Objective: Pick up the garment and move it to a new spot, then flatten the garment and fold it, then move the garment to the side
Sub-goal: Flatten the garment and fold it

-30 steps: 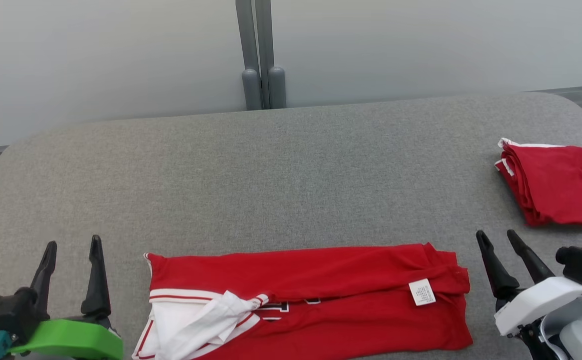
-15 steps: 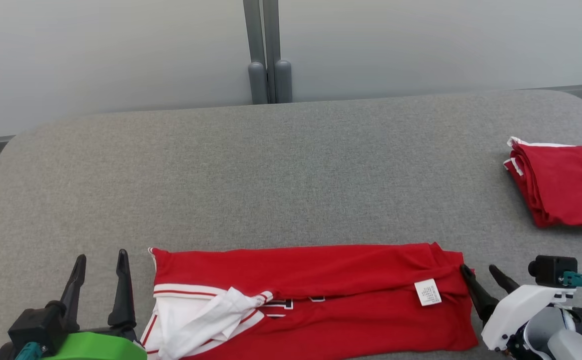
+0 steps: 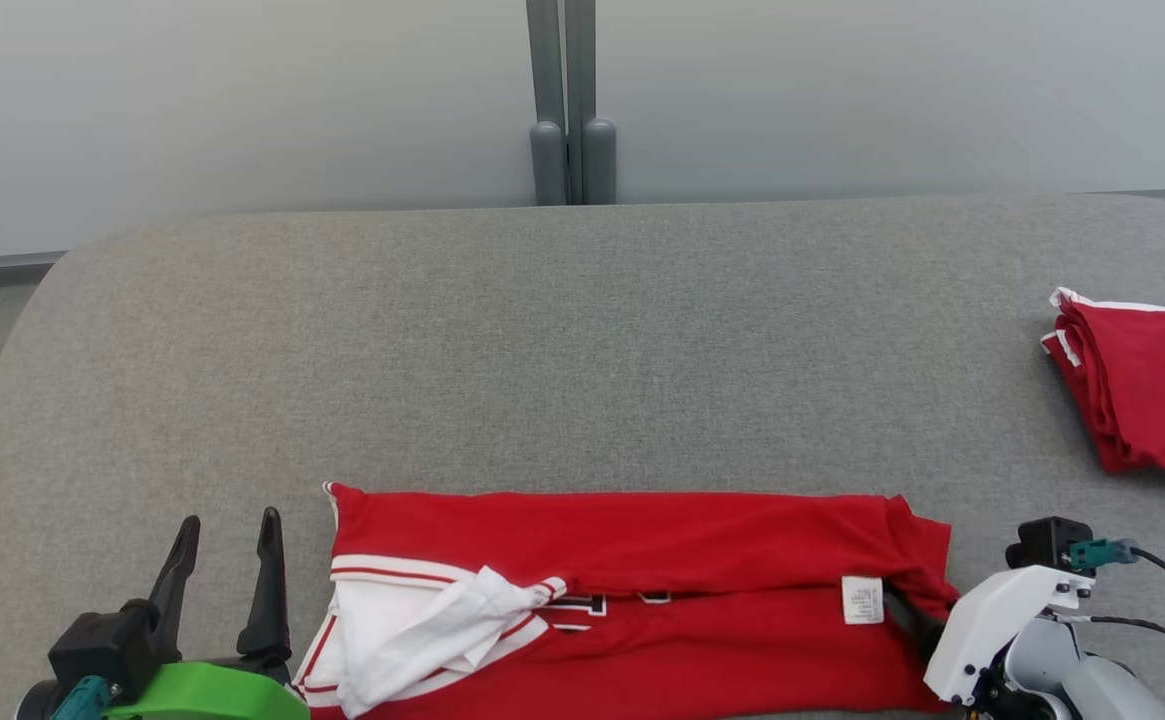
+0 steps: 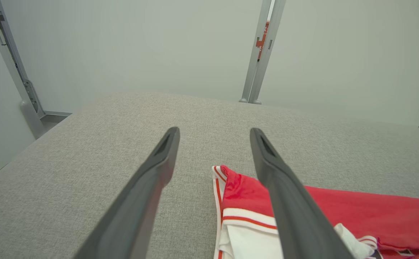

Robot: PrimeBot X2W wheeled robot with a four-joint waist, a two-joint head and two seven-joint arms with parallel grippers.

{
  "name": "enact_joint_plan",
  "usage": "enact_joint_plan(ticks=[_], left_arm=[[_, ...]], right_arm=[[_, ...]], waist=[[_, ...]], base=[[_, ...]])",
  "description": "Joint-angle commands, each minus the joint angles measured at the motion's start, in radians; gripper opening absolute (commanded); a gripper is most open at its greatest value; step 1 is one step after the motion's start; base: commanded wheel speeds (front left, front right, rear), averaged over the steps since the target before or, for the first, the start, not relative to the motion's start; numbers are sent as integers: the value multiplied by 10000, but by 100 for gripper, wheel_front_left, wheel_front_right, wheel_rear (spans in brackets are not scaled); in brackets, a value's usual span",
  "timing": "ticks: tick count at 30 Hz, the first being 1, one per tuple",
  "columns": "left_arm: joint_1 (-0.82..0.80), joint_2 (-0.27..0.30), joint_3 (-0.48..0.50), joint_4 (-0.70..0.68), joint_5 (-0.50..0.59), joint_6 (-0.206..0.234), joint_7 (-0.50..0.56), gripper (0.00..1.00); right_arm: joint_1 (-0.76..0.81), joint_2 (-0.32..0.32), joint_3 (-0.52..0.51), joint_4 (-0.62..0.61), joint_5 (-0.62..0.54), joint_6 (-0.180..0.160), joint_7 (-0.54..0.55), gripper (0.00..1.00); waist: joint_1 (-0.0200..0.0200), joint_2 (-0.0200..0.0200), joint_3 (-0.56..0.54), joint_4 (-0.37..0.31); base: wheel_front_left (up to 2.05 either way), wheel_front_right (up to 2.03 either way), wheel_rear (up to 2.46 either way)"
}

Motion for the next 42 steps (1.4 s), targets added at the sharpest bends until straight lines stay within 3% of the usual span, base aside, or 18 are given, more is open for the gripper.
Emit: enact_joint_plan(ticks=[1, 4, 5, 7, 8, 16, 23, 28, 36, 42], left_arm=[[-181, -32, -13, 58, 82, -60, -23, 100], [-243, -68, -50, 164, 107, -110, -23, 100], [-258, -73, -51, 189, 111, -126, -23, 100], [-253, -80, -45, 223, 101, -129, -23, 100], [-241, -83, -27, 237, 96, -131, -23, 100], [-49, -150, 166, 205, 68, -131, -23, 100], [-69, -133, 288, 200, 147, -184, -24, 100], [-17, -104, 319, 223, 189, -196, -24, 100], [-89, -126, 376, 101, 368, -190, -24, 100], [-207, -219, 213, 201, 475, -321, -15, 100]], right_arm=[[81, 357, 279, 118, 100, 8, 297, 100], [65, 415, 350, 260, 137, 6, 549, 100], [34, 420, 368, 323, 126, 6, 632, 62], [-60, 370, 342, 314, 105, 6, 655, 9], [-99, 293, 336, 300, 102, 6, 667, 0], [-471, -558, 26, -472, 108, -3, 568, 0], [-772, -1521, -636, -848, -566, -5, 530, 0], [-425, -1200, -879, -2084, -623, 0, 894, 0], [451, 408, -804, -4751, 381, 3, 1771, 0], [626, 1402, -256, -4936, 862, 3, 1819, 0]], waist=[[0, 0, 4, 60], [0, 0, -9, 122], [0, 0, -20, 138], [0, 0, -37, 146], [0, 0, -45, 138], [0, 0, -64, -169], [0, 0, -54, -389], [0, 0, -131, -382], [0, 0, -203, 160], [0, 0, -185, 1085]], base=[[0, 0, 0], [0, 0, 0], [0, 0, 0], [0, 0, 0], [0, 0, 0], [0, 0, 0], [0, 0, 0], [0, 0, 0], [0, 0, 0], [0, 0, 0]])
